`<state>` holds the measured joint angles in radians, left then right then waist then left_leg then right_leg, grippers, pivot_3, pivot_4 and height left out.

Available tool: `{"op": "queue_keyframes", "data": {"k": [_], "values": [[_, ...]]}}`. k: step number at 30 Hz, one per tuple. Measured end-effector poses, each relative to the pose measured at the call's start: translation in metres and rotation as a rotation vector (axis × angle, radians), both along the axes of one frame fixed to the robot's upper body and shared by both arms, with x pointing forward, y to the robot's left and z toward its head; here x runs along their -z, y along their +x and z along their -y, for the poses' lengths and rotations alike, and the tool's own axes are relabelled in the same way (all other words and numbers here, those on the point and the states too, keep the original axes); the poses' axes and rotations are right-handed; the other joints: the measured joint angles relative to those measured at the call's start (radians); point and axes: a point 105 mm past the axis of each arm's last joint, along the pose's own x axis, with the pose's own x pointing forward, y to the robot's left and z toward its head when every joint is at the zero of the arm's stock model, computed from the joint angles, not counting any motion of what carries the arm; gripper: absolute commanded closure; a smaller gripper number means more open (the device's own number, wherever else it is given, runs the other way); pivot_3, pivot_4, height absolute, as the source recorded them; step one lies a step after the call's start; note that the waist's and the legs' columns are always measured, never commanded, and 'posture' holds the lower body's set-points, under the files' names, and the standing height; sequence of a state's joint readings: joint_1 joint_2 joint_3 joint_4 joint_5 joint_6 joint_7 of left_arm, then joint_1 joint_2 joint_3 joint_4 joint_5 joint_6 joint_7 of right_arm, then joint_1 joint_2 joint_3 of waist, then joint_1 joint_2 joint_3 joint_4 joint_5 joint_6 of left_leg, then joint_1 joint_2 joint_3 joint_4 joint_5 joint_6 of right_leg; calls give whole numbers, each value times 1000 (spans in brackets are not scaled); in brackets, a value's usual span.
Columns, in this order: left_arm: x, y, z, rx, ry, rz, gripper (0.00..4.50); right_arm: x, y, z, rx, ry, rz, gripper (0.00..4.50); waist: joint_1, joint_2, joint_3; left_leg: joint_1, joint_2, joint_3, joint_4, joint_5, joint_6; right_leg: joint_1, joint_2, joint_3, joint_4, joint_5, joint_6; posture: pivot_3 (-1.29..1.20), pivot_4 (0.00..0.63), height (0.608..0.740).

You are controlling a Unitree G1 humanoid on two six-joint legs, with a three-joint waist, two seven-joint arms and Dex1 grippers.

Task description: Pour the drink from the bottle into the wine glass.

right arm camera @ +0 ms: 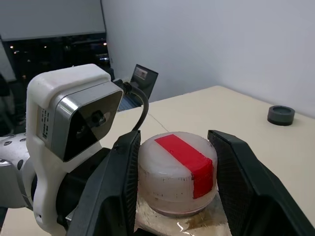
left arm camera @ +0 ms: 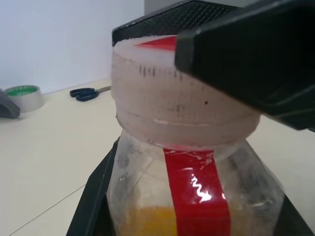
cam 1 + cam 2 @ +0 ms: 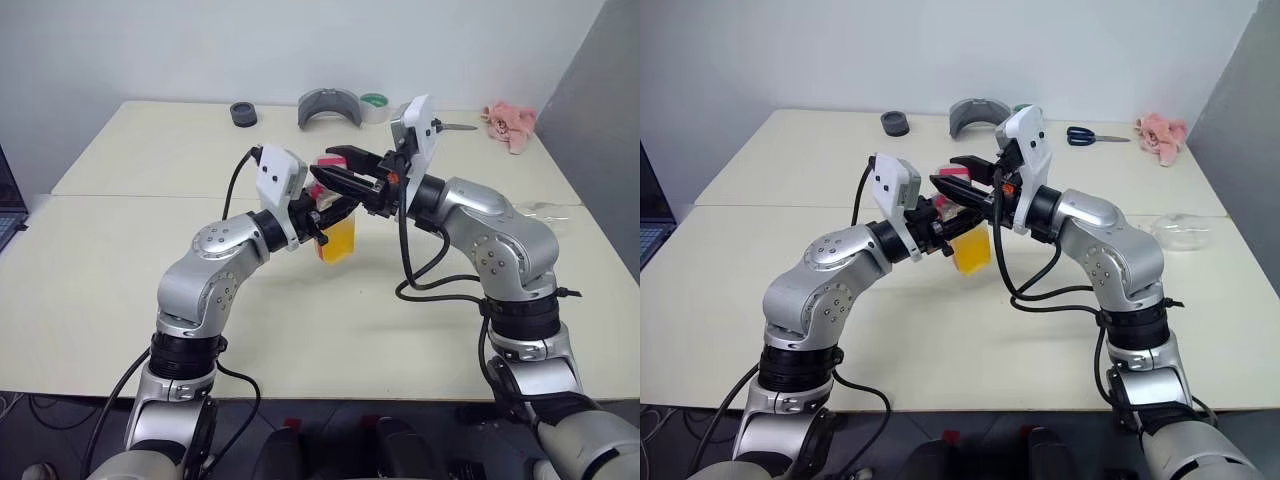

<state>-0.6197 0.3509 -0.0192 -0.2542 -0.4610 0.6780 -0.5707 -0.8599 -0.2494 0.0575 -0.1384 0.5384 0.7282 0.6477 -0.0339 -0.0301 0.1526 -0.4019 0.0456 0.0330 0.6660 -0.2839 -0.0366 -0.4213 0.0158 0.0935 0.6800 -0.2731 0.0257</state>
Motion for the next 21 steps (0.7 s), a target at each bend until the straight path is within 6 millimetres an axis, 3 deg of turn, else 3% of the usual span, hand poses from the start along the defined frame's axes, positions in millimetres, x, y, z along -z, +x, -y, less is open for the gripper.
{"op": "queue_keyframes", "data": {"k": [9,21], "values": [[0,-7,-3,-3,4,-9,2657,-3,9,-2,-260,-30,-30,2646,-1,0,1,0,0,0,0,0,0,0,0,0,0,0,0,0,150,740],[-2,-23,-2,22,-5,-6,2657,-6,4,-7,-538,-112,21,2646,-2,1,1,1,1,0,0,0,0,0,0,0,0,0,0,0,150,740]]}}
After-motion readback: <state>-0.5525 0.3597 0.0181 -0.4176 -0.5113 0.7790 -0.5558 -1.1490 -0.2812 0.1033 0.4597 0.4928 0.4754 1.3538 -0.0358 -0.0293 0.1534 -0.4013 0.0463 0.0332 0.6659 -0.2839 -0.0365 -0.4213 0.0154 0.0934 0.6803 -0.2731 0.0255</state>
